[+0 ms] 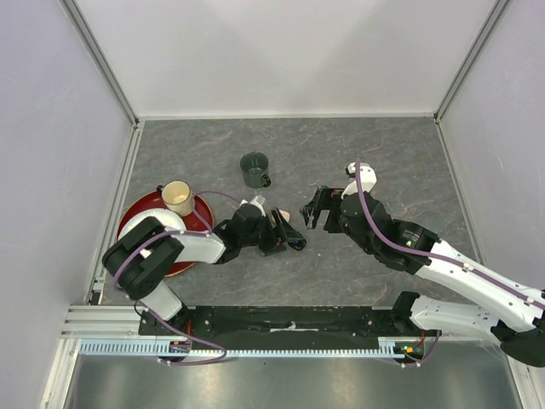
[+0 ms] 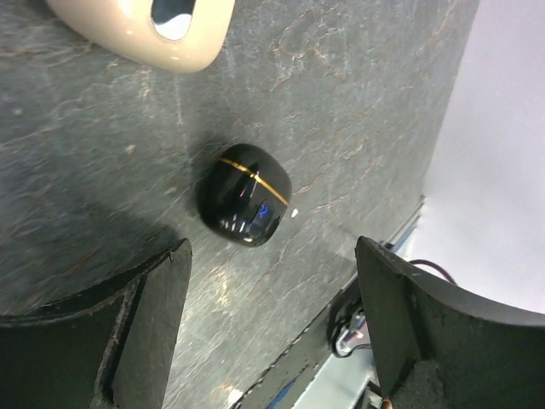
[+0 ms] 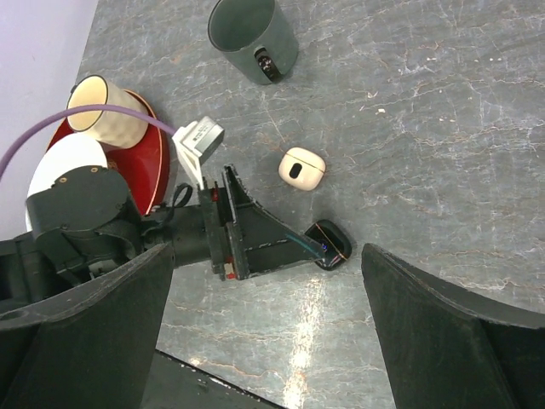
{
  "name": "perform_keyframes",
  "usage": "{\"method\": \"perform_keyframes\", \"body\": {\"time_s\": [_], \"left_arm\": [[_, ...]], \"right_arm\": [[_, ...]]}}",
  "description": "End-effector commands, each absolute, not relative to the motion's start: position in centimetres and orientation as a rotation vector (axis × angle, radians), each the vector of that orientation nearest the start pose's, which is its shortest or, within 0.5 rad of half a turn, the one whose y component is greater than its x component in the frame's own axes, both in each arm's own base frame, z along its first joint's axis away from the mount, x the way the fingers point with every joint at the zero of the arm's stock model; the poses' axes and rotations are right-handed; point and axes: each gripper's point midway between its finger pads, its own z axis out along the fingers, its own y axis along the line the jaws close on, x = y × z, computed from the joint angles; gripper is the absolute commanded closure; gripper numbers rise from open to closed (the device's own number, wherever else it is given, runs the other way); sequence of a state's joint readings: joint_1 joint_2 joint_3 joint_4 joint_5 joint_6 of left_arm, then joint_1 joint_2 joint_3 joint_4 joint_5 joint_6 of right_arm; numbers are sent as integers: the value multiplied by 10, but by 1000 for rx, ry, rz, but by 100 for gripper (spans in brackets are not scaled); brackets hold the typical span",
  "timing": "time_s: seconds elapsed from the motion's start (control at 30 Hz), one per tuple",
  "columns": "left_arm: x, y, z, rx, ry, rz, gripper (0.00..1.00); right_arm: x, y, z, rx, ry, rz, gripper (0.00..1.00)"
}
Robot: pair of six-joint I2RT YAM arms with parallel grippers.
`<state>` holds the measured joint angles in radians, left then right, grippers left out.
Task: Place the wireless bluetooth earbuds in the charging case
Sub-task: Place the charging case at the center of the board.
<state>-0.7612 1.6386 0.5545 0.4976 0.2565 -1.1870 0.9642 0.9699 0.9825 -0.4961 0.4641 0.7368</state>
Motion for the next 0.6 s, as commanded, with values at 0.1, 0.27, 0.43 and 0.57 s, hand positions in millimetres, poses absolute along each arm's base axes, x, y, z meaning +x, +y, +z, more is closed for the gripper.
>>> {"method": "perform_keyframes", "body": {"time_s": [0.1, 0.27, 0.43, 0.57], "left_arm": [[236, -290, 70, -185, 2374, -964, 14], [244, -244, 113, -159, 2253, -733, 12], [254, -205, 160, 0, 2121, -499, 4], [252, -191, 198, 110, 2046, -440, 3]], "right_arm": [[235, 223, 253, 80, 2043, 541, 2], [251, 222, 247, 92, 2067, 478, 2], [275, 199, 227, 161, 2127, 414, 2], [296, 160, 188, 255, 2234, 397, 2]]}}
